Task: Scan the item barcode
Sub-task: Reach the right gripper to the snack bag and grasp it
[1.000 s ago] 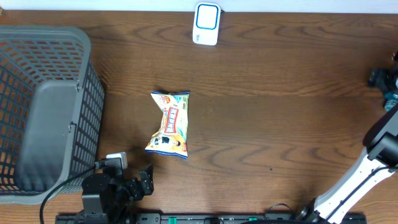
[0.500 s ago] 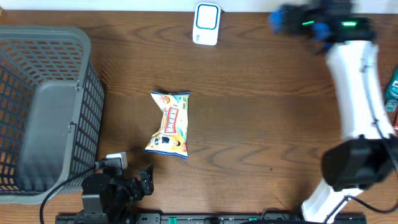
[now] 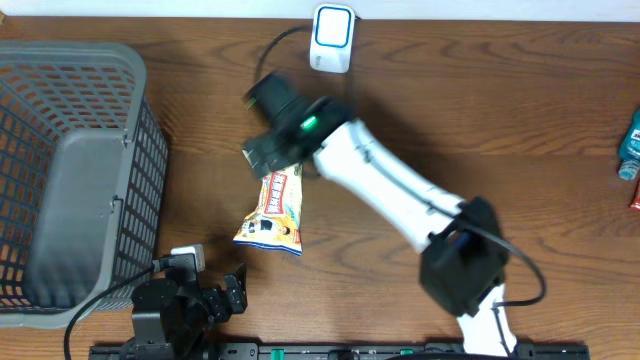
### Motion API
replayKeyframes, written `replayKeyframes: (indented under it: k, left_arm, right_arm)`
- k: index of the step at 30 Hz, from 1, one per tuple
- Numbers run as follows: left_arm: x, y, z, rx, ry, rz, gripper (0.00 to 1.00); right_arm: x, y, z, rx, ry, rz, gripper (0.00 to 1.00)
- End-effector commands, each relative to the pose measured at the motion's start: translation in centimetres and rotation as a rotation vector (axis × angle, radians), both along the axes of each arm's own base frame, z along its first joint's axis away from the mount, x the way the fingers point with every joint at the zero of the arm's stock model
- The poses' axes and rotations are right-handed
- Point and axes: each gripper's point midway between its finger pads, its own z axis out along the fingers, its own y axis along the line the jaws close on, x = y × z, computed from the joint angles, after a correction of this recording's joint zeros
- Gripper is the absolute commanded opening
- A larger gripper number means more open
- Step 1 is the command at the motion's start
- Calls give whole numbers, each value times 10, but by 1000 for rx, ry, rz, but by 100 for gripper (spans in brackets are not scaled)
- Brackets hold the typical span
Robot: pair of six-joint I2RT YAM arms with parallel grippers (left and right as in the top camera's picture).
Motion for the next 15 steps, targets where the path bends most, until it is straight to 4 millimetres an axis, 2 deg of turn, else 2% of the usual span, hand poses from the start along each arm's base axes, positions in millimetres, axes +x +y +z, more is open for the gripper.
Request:
replayKeyframes:
  k: [1,4,5,6,8,10,11,15]
  left_arm:
    - [-2,-2,0,-2,7,-14,98]
    - [-2,-2,-1,-2,7,-14,98]
    - [-2,-2,-1,-2,7,-14,98]
    - [-2,-2,0,-2,7,-14,98]
    - [-2,-2,0,-2,7,-14,98]
    - [-2,-2,0,-2,7,-14,98]
    - [-2,-2,0,-2,7,-14,98]
    - [-2,-2,0,-2,7,-14,98]
  right_arm:
    - [-2,-2,-23,-134,-94,-109,99]
    - [-16,7,-62,-194,-58,-118,95]
    - [-22,5,-80,-226,-30,-130,91]
    - [-27,2,-89,-247,-10,-144,89]
    - [-34,-5,-97,-278,16,-177,82]
    - [-40,-20,-97,-327,27,-255,76]
    - [-41,-27,-96,-348,24,-290,70]
    - [-51,-52,-95,-419,58,-395,30]
